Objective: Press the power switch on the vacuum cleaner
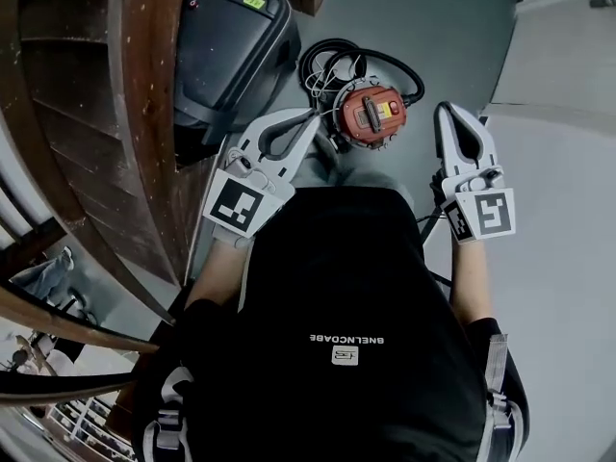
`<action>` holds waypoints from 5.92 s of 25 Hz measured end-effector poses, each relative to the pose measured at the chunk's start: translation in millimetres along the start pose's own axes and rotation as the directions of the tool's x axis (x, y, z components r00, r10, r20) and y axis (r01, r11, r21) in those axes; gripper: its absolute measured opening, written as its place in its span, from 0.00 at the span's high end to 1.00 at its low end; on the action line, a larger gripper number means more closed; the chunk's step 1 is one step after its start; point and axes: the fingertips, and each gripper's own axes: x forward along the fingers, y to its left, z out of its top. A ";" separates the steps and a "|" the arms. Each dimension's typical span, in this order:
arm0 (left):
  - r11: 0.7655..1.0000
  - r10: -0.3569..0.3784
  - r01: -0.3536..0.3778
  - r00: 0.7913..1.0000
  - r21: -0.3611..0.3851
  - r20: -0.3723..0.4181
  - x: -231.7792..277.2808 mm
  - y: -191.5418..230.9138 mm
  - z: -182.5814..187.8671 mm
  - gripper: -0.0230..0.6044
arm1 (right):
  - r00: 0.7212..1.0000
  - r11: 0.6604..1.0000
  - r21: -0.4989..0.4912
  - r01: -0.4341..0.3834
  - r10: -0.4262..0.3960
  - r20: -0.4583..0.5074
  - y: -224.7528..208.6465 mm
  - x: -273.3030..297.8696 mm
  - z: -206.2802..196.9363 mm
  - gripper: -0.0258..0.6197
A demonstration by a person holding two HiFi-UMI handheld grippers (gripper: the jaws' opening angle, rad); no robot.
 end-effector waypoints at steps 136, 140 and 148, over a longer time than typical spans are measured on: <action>0.993 0.113 -0.115 0.989 -0.017 -0.096 161.1 12.6 21.3 0.94 | 0.996 0.999 0.016 -0.034 0.033 0.078 -148.6 19.1 30.0 0.92; 0.997 0.076 -0.076 0.994 -0.005 -0.074 176.9 3.2 29.7 0.94 | 0.994 1.000 0.012 -0.017 0.016 0.111 -153.2 4.7 38.4 0.92; 1.000 0.017 -0.016 0.998 0.019 -0.067 197.1 -5.6 35.4 0.94 | 0.991 1.000 0.018 0.026 -0.028 0.133 -160.3 -2.3 39.3 0.92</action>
